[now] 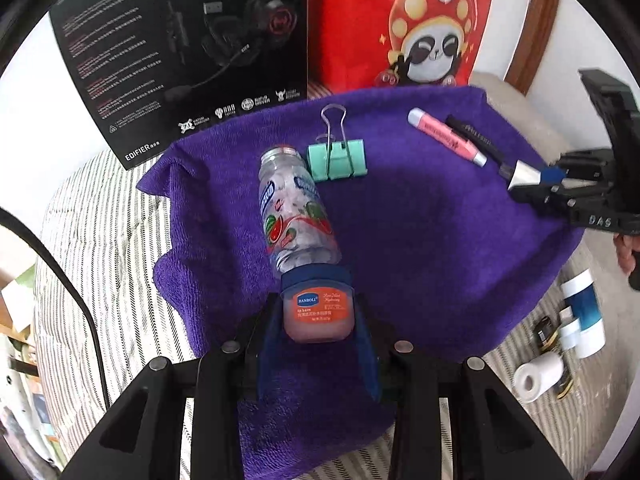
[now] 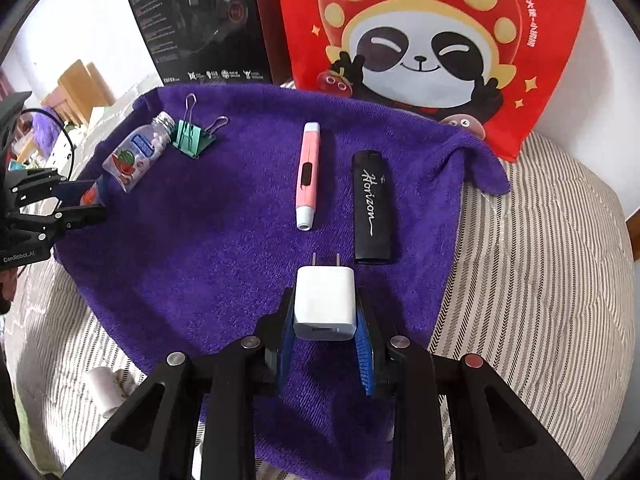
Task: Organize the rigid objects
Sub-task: 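Lower the jar and charger onto the purple towel and open both tools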
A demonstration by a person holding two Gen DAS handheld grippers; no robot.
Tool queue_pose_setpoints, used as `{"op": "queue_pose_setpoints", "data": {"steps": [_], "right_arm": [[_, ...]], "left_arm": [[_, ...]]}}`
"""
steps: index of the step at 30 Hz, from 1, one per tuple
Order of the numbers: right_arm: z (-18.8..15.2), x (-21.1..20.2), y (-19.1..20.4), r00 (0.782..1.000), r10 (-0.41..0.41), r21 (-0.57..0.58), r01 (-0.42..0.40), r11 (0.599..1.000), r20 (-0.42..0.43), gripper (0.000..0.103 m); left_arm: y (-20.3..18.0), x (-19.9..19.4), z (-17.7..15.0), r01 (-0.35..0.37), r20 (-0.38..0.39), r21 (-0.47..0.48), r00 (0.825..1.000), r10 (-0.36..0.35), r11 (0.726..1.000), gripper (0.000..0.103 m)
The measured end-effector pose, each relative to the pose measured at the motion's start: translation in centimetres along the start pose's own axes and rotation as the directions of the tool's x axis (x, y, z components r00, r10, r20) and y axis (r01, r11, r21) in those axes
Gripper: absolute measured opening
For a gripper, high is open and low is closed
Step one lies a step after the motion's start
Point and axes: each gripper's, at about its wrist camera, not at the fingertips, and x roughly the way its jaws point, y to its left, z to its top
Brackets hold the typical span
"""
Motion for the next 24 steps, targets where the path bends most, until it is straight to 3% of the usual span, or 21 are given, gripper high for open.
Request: {"op": "queue_pose_setpoints", "data": {"steps": [16, 19, 21, 24], "right_arm": [[0.6, 0.5, 0.5, 0.999, 0.0, -0.141, -0.007, 0.99, -0.054, 0.028], [0.8, 0.5, 0.4, 0.996, 0.011, -0.141, -0.023, 0.99, -0.083, 0.029], [0.7, 0.5, 0.4, 0.995, 0.008, -0.146, -0.023, 0.989, -0.102, 0.032], [0.5, 0.3, 0.5, 0.993, 0.0, -0.145, -0.017, 0.989, -0.118, 0.036]], "left_arm": [[0.3, 1.1, 0.6, 0.045, -0.112, 0.098, 0.993, -0.034, 0.994, 0.035], [0.3, 1.1, 0.6, 0.053, -0.137, 0.105, 0.99, -0.038, 0.993, 0.042], [0.3, 1.2, 0.5, 0.053, -0.155, 0.113, 0.987, -0.035, 0.992, 0.054], [-0.2, 1.2, 0.4, 0.055, -0.168, 0.129, 0.985, -0.032, 0.99, 0.058]]}}
